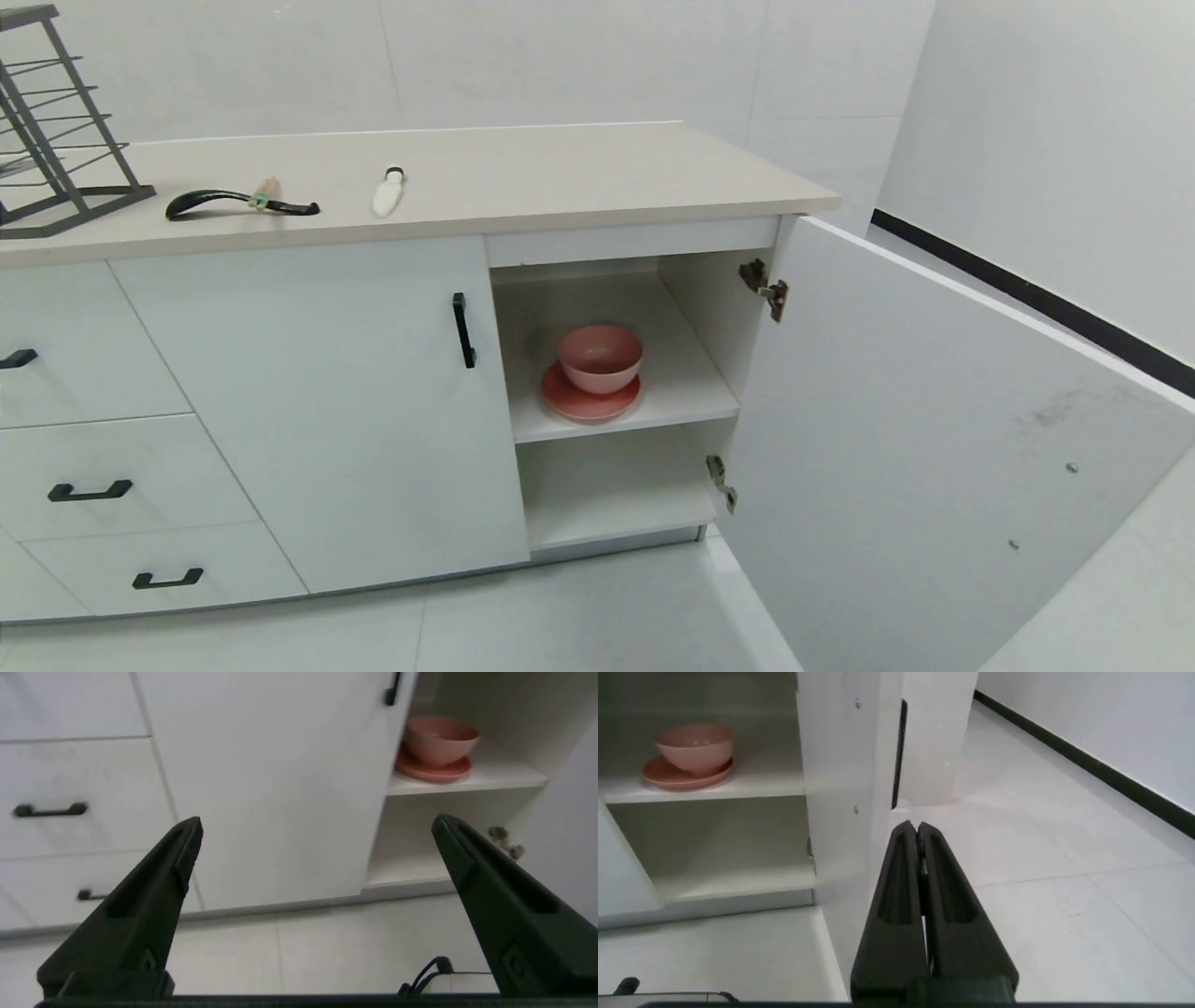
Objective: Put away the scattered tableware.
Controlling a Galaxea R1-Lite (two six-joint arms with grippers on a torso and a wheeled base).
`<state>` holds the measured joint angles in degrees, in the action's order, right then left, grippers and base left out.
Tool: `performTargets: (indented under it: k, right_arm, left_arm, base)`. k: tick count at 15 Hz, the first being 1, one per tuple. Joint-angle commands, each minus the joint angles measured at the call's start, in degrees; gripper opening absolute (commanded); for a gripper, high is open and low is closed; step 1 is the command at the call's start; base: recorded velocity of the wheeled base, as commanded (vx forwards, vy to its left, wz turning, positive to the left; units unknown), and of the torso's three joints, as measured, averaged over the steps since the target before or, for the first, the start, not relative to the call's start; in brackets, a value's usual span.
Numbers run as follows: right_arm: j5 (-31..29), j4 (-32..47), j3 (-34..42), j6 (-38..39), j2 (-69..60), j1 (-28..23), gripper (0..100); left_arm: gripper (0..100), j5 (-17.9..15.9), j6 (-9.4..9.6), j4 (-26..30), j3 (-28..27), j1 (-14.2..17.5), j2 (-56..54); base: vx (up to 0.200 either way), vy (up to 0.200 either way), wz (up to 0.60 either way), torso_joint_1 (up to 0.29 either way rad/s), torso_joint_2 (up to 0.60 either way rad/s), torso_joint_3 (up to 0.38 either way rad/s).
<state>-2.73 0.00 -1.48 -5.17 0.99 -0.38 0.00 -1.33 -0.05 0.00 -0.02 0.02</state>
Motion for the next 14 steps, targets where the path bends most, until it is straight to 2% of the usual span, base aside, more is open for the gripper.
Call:
performTargets:
  k: [1, 6, 8, 14]
  right_arm:
    - [-0.08, -0.18, 0.07, -0.02, 0.24, 0.20, 0]
    - [0.62, -0.79, 0.24, -0.02, 0.24, 0.20, 0]
    - [5.10, -0.79, 0.33, -0.10, 0.24, 0.20, 0]
    - [5.81, -0.79, 0.42, -0.63, 0.24, 0.11, 0]
  left_arm:
    - [100, 0.00, -0.08, -0.04, 0.00, 0.02, -0.02]
    - [100, 0.00, -0.17, 0.05, 0.00, 0.02, -0.02]
    - [100, 0.00, -0.08, 0.05, 0.00, 0.02, -0.02]
    - [100, 0.00, -0.69, 0.05, 0.00, 0.02, -0.02]
  base:
    - [-0.200, 0.000, 0.00, 0.002, 0.00, 0.002]
    - [-0.200, 0.000, 0.00, 0.003, 0.00, 0.003]
    - [-0.200, -0.200, 0.00, 0.002, 0.00, 0.002]
    - [0.000, -0.200, 0.00, 0.002, 0.00, 0.002]
